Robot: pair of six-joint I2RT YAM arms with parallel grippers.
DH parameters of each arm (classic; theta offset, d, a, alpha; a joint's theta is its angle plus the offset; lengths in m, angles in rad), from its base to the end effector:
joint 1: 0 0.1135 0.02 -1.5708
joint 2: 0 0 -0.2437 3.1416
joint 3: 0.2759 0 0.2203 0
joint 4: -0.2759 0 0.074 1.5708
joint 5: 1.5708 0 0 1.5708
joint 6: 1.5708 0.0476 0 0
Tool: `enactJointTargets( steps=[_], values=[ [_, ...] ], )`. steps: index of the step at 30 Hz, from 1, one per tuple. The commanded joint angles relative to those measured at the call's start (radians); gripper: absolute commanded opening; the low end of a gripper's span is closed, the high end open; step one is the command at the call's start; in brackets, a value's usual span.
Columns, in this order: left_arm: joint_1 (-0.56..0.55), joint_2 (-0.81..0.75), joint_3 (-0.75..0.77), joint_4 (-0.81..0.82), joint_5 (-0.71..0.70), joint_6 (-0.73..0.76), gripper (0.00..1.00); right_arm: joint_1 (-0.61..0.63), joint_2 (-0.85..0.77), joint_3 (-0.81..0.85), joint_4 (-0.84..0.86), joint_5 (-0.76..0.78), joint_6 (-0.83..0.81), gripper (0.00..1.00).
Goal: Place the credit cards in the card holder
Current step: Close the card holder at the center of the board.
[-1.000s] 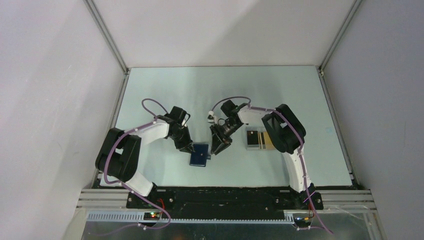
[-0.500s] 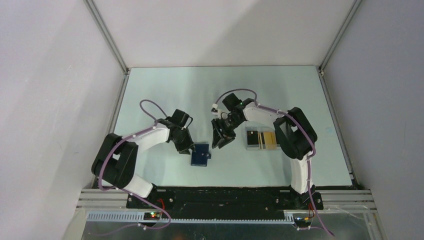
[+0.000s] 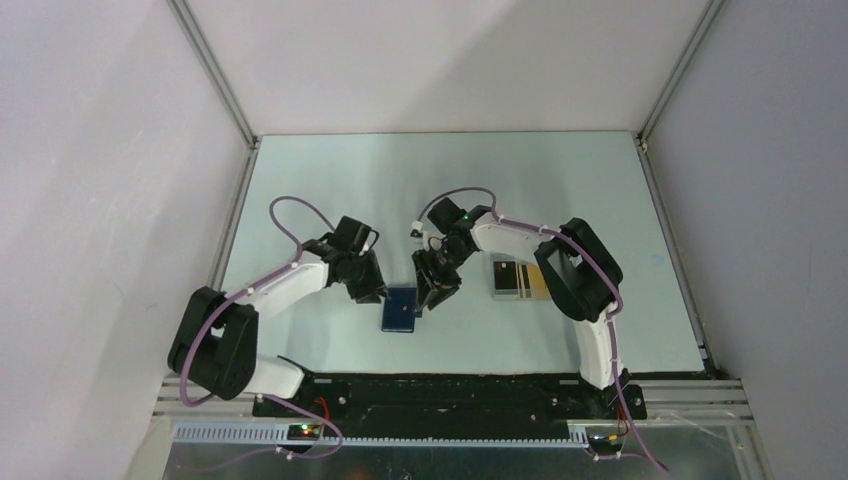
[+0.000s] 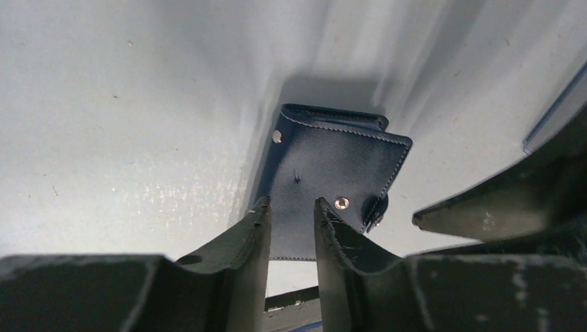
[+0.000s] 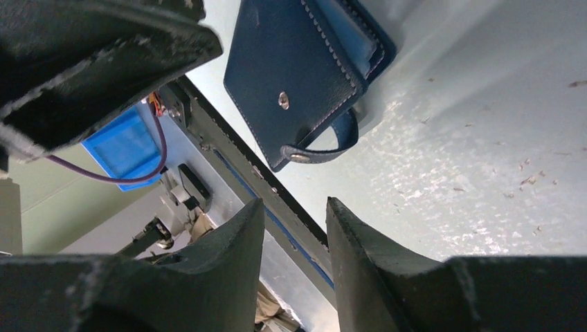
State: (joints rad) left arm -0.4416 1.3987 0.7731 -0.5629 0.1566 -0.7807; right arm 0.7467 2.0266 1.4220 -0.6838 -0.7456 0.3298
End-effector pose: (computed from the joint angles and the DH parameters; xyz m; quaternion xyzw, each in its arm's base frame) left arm 0.2051 -0.1052 0.1658 -0.1505 0.9673 -0.1716 0.1111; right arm 0.2468 0.2724 0.1565 0.2410 -0.8915 -0.3768 0.0723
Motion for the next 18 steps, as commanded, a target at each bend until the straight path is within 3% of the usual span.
enactJointTargets(
  steps=[1,18],
  values=[
    [-0.015,-0.047,0.004,0.008,0.053,0.046,0.3,0.003,0.027,0.052,-0.017,0.022,0.031,0.42],
    [-0.075,0.091,-0.006,0.016,0.095,0.019,0.21,0.004,0.052,0.058,-0.012,0.033,0.058,0.37]
  ],
)
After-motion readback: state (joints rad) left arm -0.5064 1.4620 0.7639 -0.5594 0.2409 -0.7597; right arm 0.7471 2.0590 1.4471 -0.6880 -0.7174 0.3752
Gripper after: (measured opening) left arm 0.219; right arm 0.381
